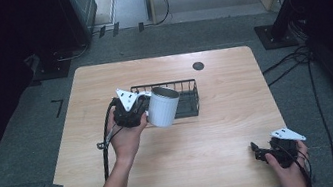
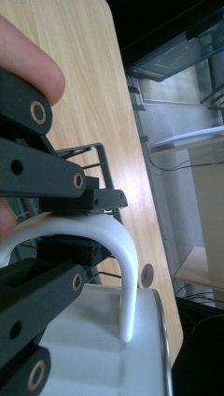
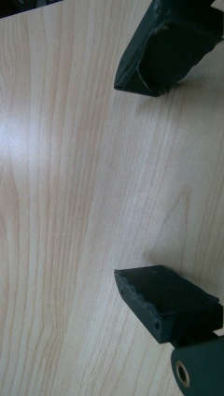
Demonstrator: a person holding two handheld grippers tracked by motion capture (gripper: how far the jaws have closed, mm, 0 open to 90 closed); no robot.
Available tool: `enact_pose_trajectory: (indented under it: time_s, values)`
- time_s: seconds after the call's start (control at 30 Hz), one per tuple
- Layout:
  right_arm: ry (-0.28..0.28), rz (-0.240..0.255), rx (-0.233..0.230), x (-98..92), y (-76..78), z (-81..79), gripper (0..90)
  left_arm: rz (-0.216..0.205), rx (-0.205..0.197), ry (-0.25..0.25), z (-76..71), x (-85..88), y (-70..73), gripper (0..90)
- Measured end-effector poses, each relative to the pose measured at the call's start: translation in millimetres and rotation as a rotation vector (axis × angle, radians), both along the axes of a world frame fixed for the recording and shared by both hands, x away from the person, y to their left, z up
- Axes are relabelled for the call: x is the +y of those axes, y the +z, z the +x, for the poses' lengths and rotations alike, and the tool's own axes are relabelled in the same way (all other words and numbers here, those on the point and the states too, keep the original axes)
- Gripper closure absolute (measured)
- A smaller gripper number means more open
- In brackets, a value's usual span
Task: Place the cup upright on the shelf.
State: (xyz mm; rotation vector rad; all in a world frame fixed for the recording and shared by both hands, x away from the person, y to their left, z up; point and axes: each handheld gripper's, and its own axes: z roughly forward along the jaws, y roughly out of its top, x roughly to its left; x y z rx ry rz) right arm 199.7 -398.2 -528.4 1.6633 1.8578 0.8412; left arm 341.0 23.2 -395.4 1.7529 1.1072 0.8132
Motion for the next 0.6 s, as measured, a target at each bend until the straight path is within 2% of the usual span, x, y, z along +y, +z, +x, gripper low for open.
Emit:
enact_pose_trajectory:
  time_s: [0.43, 0.6]
  values:
    - [0.0, 0.002, 0.0, 0.0, 0.0, 0.0, 8.0, -0.05, -0.065, 0.045, 32.1, -7.2, 4.6, 81.8]
    - [0.0, 0.001, 0.0, -0.1, 0.0, 0.0, 8.0, -0.06, -0.07, 0.059, 42.6, -11.1, 2.8, 81.7]
